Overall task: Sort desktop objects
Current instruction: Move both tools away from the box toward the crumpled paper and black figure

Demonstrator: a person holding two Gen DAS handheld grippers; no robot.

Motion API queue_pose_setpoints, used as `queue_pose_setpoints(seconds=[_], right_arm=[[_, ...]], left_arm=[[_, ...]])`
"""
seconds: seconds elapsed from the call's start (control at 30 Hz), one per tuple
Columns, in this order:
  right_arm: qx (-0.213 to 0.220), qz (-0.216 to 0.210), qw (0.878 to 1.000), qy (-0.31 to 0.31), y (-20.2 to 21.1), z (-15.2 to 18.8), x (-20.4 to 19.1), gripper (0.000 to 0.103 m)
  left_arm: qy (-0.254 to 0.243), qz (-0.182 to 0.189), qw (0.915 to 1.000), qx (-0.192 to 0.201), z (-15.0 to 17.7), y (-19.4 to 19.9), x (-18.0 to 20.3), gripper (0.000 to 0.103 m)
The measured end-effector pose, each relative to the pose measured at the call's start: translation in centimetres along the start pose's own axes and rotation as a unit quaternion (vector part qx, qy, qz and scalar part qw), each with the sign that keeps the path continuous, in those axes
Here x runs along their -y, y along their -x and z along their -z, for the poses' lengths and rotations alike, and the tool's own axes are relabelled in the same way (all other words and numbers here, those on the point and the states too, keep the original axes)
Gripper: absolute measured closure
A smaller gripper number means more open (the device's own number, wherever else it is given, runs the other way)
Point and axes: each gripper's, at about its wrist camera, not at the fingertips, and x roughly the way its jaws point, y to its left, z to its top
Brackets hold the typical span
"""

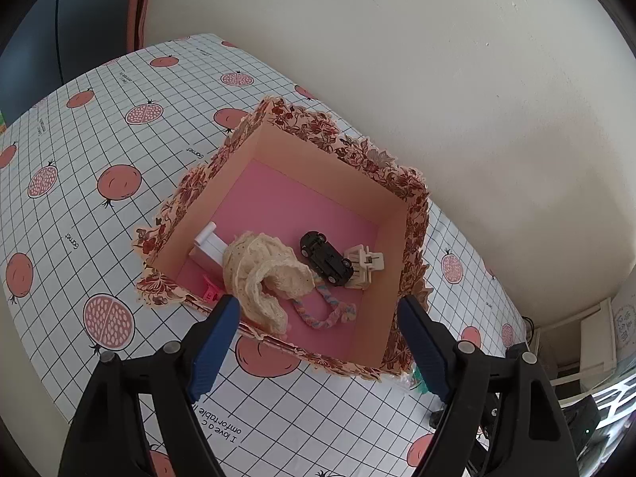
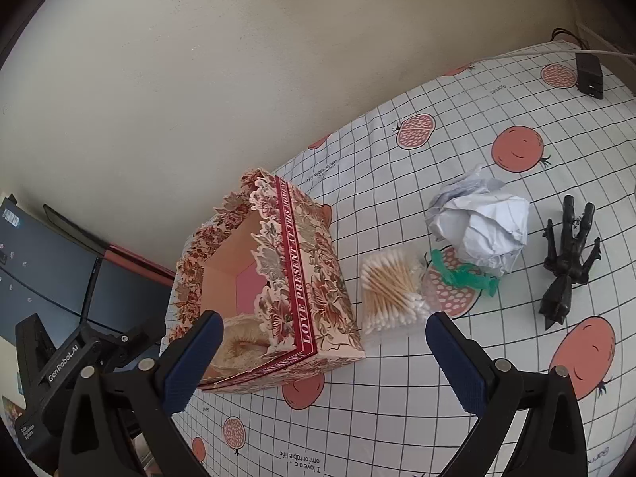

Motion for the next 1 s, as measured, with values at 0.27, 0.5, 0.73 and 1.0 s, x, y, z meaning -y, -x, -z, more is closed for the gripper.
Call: queue_pose_setpoints(seconds=[0.27, 0.5, 0.73, 1.0], right_arm=[[0.03, 0.056, 0.998, 0.001, 1.4, -0.7, 1.7, 0.0], [0.047, 0.052, 0.998, -0.003, 2.8, -1.4, 3.6, 0.0], [0.076, 0.058, 0.995, 0.005, 4.4, -2.1, 4.6, 0.0], [0.098, 0.092, 0.991, 0.019, 5.7, -2.8, 5.8, 0.0]], left_arm=[[-0.042, -0.012, 0.999, -0.01, 1.2, -0.9, 2.3, 0.021], [-0.077, -0.009, 0.997, 0.002, 2.2, -0.8, 4.3, 0.014], [-0.115, -0.001, 0.9932, 0.02, 3.3, -0.8, 6.3, 0.004], [-0.167, 0.008, 0.9843, 0.057, 4.3, -0.6, 8.7, 0.0]])
